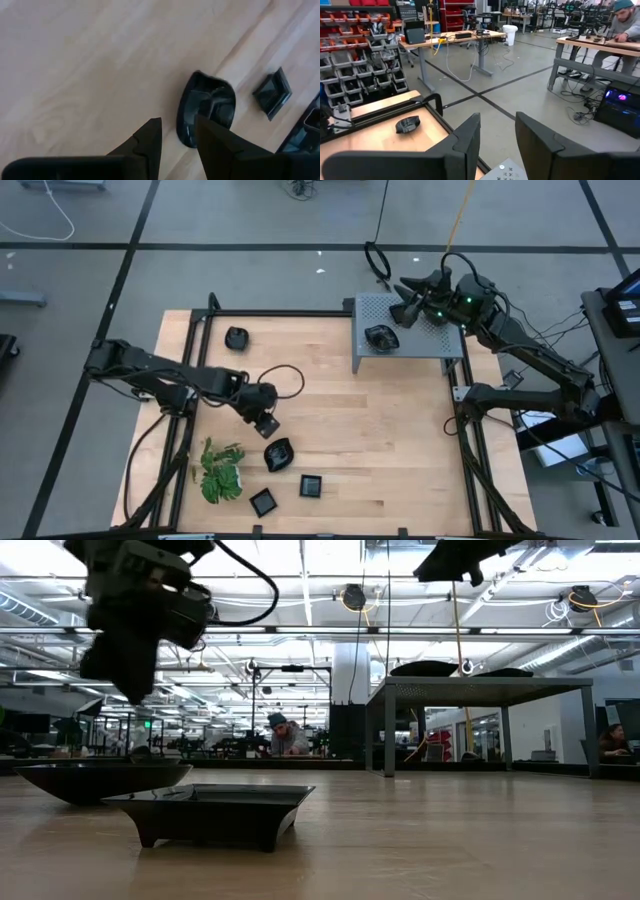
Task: Pick & Place Mini shaped plates
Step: Stack the leaf-shaped plate on top of the other leaf-shaped plates
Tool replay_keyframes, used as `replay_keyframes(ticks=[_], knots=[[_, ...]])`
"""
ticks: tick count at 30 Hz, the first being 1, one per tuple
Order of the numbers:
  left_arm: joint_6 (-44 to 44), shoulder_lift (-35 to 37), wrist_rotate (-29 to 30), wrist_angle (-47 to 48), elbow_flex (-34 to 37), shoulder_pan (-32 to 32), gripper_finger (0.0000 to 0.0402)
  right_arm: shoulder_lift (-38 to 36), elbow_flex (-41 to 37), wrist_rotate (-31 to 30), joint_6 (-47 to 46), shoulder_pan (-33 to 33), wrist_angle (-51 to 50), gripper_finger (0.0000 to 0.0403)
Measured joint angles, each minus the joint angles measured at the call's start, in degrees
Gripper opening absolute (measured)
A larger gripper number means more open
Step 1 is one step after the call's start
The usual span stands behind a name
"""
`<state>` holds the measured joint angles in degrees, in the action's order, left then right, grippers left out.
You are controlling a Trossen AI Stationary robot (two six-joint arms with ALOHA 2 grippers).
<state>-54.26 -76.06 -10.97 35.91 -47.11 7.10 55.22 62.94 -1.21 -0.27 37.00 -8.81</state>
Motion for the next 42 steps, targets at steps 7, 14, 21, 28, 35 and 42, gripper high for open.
replay_keyframes(ticks=[7,14,21,28,35,42], knots=[[-3.23,-4.83,-0.93,-4.53,1.31,3.79,0.0149,0.00,0.00,0.00,1.07,0.01,-0.64,0.0111],[-2.66,-12.24,-1.25,-10.65,1.28,6.76,0.0201,-0.02,-0.02,-0.03,2.75,0.01,-0.58,0.0110],[-2.22,-16.83,-2.82,-14.21,1.31,7.77,0.0216,0.00,-0.02,-0.07,3.15,0.01,-0.49,0.0110],[2.06,-16.91,-3.75,-16.37,1.29,7.95,0.0125,-0.02,-0.02,-0.13,2.89,0.01,-1.33,0.0110],[4.16,-17.04,-3.64,-18.83,1.29,6.88,0.0009,-0.02,-0.02,-0.14,2.71,0.01,-4.84,0.0105],[8.14,-17.04,-4.54,-19.46,0.11,4.37,0.0005,-0.01,-0.02,-0.15,2.71,0.01,-6.46,0.0104]])
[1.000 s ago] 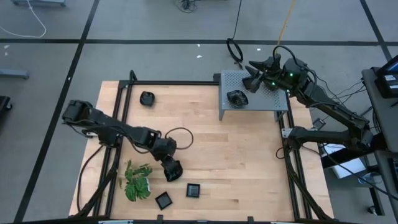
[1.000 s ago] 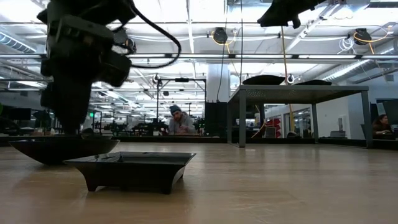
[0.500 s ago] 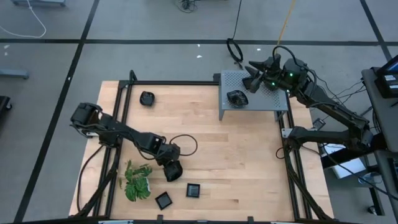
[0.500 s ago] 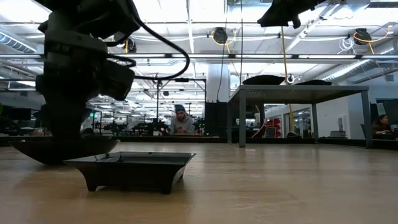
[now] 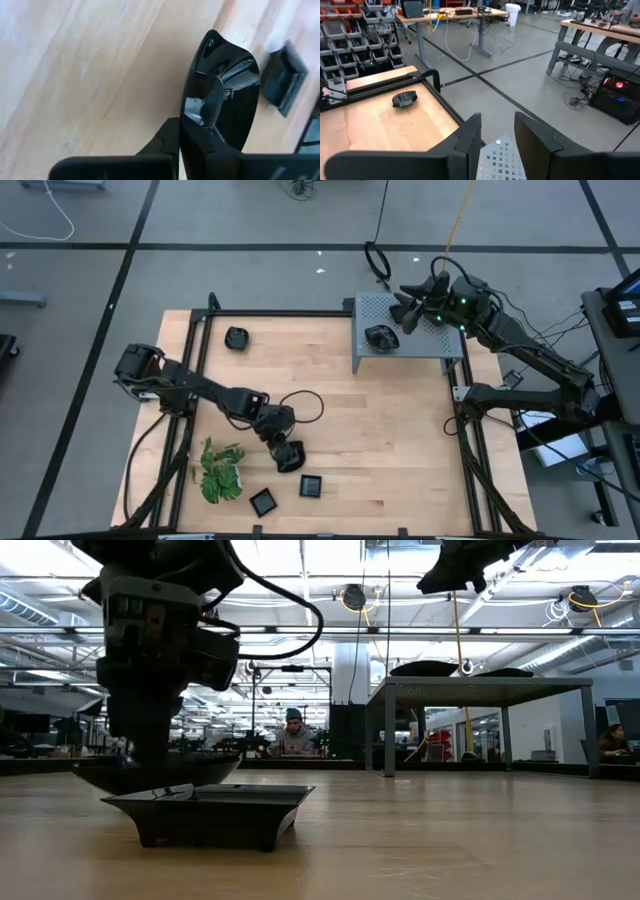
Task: Pick & Place Mini shaped plates
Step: Stack the leaf-shaped plate on top of the other leaf-shaped plates
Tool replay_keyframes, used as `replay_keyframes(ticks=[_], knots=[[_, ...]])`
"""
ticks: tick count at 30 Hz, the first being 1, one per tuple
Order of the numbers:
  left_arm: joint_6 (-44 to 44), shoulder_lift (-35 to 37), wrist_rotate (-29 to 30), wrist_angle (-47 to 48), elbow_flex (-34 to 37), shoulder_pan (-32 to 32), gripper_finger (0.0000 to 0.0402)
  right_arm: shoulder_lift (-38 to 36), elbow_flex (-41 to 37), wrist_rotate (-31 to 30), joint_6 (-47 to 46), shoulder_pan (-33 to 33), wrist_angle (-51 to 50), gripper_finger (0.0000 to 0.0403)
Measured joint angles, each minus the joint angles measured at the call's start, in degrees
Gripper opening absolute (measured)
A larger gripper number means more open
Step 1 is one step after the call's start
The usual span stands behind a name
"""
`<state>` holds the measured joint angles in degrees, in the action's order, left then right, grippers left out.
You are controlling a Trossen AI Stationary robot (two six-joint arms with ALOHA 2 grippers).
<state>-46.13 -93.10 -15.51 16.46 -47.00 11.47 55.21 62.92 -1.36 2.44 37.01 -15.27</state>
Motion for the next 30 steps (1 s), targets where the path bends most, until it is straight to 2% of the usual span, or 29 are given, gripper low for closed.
replay_keyframes(ticks=[6,13,20,24,30], knots=[[9.13,0.02,-1.32,0.04,-1.85,-2.90,0.0004,-0.01,-0.02,0.11,1.11,0.00,0.42,0.0104],[15.94,0.02,-3.23,0.11,-5.37,-10.21,0.0006,-0.01,0.00,0.15,1.24,0.00,0.09,0.0104],[22.86,-0.50,2.21,-0.25,-13.02,-17.53,0.0009,-0.01,0.00,0.17,1.25,0.00,-1.66,0.0104],[23.76,-4.16,2.60,0.18,-18.36,-20.12,0.0005,-0.01,0.00,0.18,1.25,0.00,-3.69,0.0104],[28.48,-14.10,1.96,0.95,-27.14,-20.36,0.0005,-0.03,-0.01,0.19,1.26,0.00,-4.95,0.0104]])
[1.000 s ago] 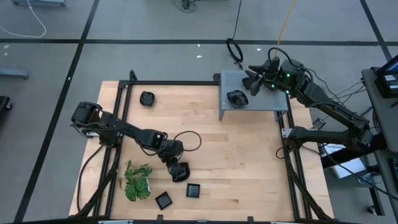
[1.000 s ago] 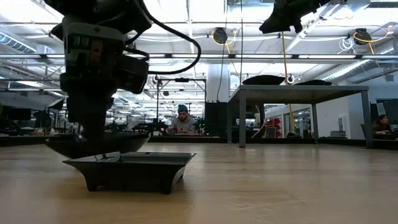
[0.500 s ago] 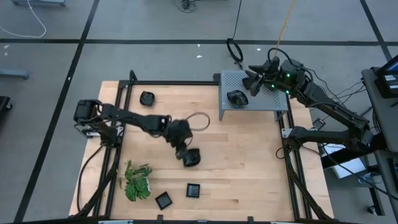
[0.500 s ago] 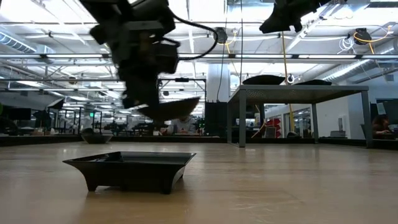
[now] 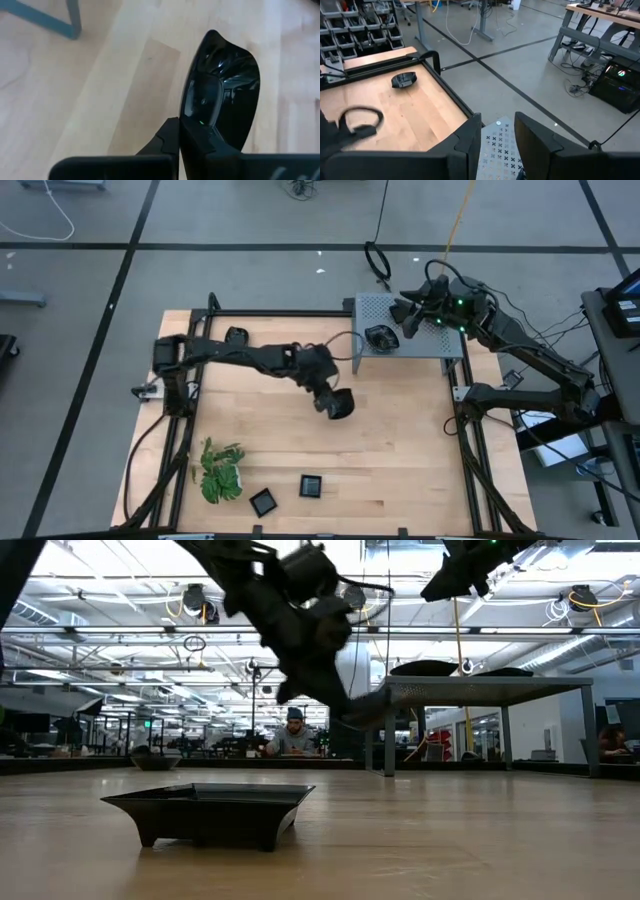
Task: Pick & Place Mini shaped plates
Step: Stack the leaf-shaped plate on top of the other leaf-shaped plates
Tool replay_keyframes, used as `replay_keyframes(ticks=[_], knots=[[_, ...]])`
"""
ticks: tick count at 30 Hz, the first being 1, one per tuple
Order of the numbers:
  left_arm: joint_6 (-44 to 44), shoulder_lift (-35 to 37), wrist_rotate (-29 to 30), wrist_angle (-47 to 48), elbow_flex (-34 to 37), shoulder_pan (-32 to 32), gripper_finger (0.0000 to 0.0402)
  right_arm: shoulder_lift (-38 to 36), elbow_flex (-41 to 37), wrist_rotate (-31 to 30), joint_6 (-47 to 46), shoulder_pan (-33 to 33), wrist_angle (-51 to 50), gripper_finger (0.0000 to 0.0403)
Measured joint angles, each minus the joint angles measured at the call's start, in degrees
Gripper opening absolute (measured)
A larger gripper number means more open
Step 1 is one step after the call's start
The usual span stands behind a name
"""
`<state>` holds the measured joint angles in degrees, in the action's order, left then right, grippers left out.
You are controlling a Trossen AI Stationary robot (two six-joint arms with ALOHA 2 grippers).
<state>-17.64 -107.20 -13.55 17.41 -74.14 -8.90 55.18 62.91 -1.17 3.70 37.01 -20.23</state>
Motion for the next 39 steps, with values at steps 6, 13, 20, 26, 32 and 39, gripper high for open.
replay_keyframes(ticks=[6,13,20,26,32,39], knots=[[0.80,-7.23,-0.53,0.04,-6.96,-1.19,0.0014,0.00,0.00,0.14,-0.01,-0.02,-0.13,0.0104],[0.80,-10.94,-0.97,1.95,-8.87,-2.35,0.0004,0.00,-0.01,4.38,0.01,-0.30,-2.24,0.0100],[1.44,-11.16,-1.32,6.20,-8.87,-2.17,0.0019,-0.02,-0.01,4.37,0.89,-2.74,-5.78,0.0090],[0.60,-11.14,-1.20,6.14,-8.87,-2.24,0.0006,-0.07,-0.01,4.28,1.58,-5.38,-7.08,0.0083],[-2.88,-11.14,-1.92,6.49,-8.87,-2.22,0.0037,-0.22,-0.01,4.28,1.70,-8.45,-7.61,0.0092],[-1.96,-9.52,-3.70,7.63,-8.84,-2.73,0.0115,-0.14,-0.01,4.47,3.05,-12.53,-8.04,0.0111]])
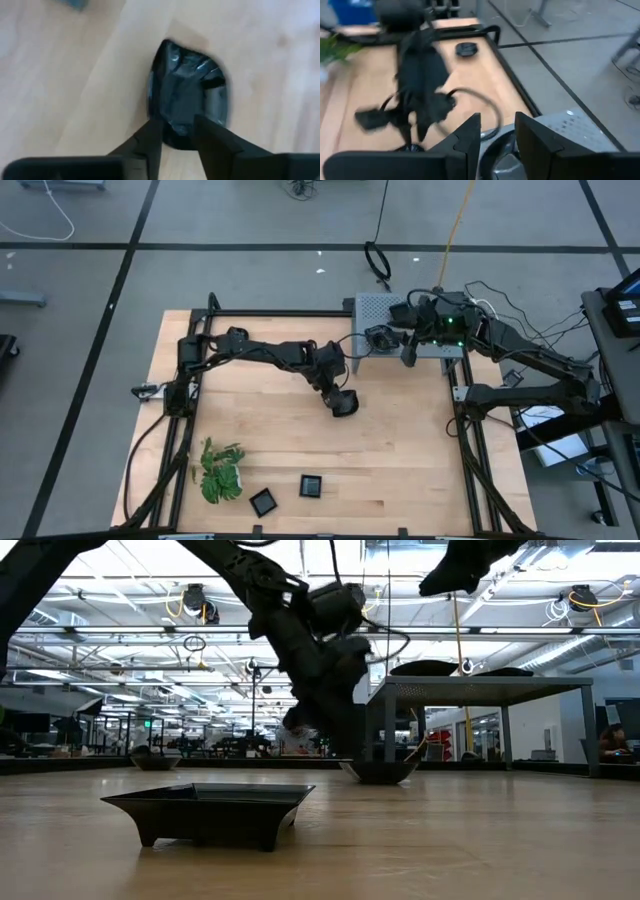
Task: Pick & Place Mini shaped plates
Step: Stack the leaf-shaped plate on top of the other leaf-shaped plates
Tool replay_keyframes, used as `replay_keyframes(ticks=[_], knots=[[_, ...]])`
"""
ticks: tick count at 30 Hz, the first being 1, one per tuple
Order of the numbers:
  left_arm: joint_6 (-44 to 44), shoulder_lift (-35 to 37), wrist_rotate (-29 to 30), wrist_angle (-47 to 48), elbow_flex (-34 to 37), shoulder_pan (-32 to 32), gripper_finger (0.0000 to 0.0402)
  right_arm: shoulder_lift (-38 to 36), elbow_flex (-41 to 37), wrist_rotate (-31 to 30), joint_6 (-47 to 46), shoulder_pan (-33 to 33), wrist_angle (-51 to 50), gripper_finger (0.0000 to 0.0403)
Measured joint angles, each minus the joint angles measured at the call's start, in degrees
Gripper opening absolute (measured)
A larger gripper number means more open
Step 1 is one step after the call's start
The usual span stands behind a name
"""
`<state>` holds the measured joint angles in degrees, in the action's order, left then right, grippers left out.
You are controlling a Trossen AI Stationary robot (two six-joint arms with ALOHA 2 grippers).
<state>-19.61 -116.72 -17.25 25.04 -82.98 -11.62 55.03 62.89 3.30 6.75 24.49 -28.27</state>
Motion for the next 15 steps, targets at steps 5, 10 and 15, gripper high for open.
replay_keyframes(ticks=[5,10,15], knots=[[4.30,4.86,-1.03,5.21,0.00,-1.63,0.0147,0.71,0.00,5.28,6.35,-3.45,-1.94,0.0106],[4.86,11.53,-0.40,10.58,0.00,-3.08,0.0160,2.33,-2.24,12.14,7.69,-6.95,-0.01,0.0096],[4.54,19.19,-0.17,12.10,0.00,-4.00,0.0161,4.32,-9.50,11.64,7.86,-10.64,8.24,0.0094]])
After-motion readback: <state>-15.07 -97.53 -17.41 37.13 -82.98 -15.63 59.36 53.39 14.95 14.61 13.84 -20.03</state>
